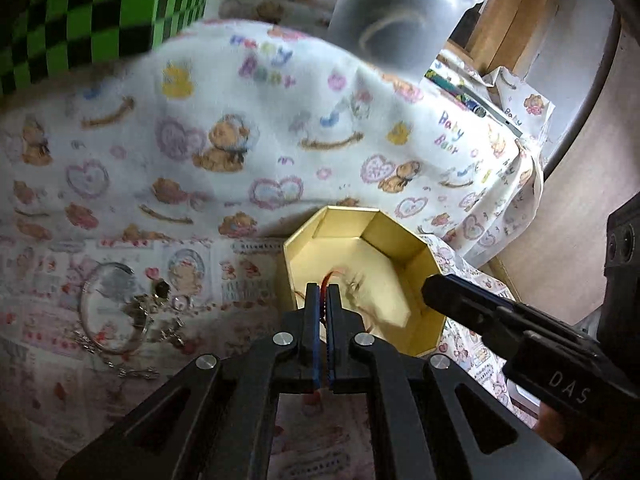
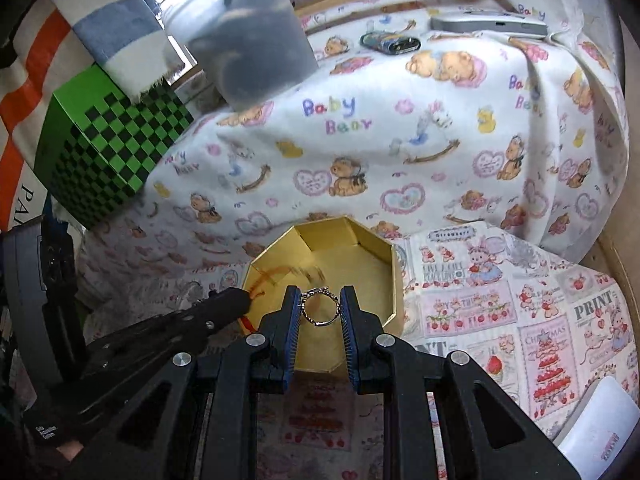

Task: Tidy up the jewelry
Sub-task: 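Carry both items over the gold box and open both tools to drop them, then raise both open tools away from the gold box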

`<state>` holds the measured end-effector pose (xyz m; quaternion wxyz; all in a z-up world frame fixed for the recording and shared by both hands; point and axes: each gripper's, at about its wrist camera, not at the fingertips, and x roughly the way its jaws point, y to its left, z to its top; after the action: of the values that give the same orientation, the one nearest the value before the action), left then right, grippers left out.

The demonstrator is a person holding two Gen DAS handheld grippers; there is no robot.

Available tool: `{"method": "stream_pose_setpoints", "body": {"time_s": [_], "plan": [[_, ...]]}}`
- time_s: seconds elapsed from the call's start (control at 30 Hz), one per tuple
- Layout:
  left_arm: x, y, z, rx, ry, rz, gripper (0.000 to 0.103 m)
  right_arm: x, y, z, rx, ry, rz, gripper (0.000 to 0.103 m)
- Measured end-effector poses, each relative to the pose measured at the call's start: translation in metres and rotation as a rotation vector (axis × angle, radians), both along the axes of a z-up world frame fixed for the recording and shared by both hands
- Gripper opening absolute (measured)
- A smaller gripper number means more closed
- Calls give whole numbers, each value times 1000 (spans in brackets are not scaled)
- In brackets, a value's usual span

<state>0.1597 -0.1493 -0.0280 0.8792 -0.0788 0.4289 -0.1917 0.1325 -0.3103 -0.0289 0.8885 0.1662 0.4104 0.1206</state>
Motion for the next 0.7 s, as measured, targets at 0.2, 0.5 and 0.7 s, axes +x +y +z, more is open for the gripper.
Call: {"method": "stream_pose_setpoints", "body": {"time_s": [0.2, 0.5, 0.7], "plan": [[-14, 13, 15, 31, -73, 41, 19, 7, 13, -14, -54, 32, 20, 22], [-52, 58, 48, 190, -262, 134, 42, 2, 30, -11, -156, -11, 25, 22], [-60, 89, 58, 229, -306, 222, 57, -4, 25, -2, -146, -53, -9, 49]]}}
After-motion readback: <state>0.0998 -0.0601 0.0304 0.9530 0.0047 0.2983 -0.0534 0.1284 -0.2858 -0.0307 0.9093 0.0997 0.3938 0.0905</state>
